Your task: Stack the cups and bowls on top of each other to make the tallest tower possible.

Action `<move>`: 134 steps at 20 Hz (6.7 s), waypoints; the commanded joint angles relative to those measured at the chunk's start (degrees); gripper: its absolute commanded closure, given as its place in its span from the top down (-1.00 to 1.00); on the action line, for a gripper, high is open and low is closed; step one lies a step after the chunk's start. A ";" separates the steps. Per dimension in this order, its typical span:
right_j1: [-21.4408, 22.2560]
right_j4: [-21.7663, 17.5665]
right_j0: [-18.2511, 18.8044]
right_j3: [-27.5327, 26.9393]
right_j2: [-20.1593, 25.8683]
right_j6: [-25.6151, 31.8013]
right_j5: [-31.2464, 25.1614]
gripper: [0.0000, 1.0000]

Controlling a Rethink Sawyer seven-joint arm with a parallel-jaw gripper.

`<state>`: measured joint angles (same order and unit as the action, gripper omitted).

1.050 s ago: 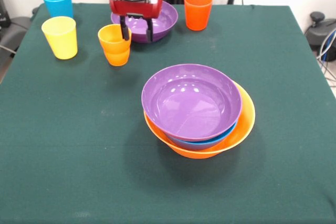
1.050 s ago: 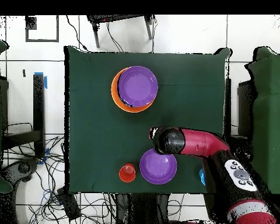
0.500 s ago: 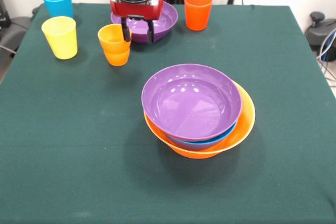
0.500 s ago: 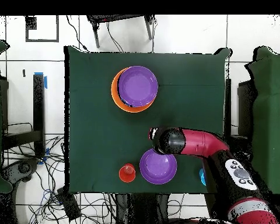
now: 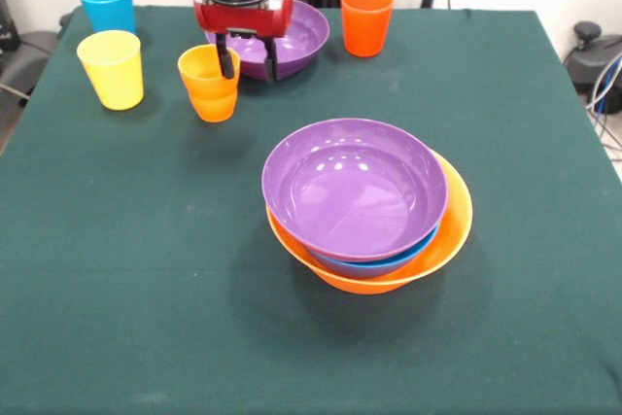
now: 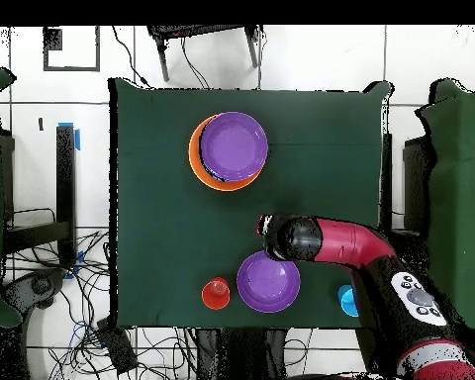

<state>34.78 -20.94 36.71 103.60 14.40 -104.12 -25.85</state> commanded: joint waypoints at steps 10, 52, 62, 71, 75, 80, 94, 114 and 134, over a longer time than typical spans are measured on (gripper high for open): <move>0.33 -3.52 1.87 -1.12 6.21 4.77 -1.10 1.00; 5.98 -3.46 4.22 10.39 4.71 2.24 -1.50 1.00; 11.11 -0.15 1.72 9.71 5.52 1.42 -7.54 1.00; 6.04 -2.52 2.57 8.13 5.29 1.51 -3.14 1.00; 5.12 -3.27 2.73 7.43 4.92 1.67 -2.38 1.00; 1.42 -4.78 1.70 5.66 3.70 0.42 0.67 1.00; -5.37 -6.39 3.70 2.62 4.48 1.99 4.16 1.00; 5.30 -2.70 6.35 4.40 7.91 5.25 -7.26 1.00; 9.70 -2.57 7.04 6.78 8.85 4.73 -9.11 1.00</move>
<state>44.10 -23.53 44.44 110.49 18.72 -104.12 -28.20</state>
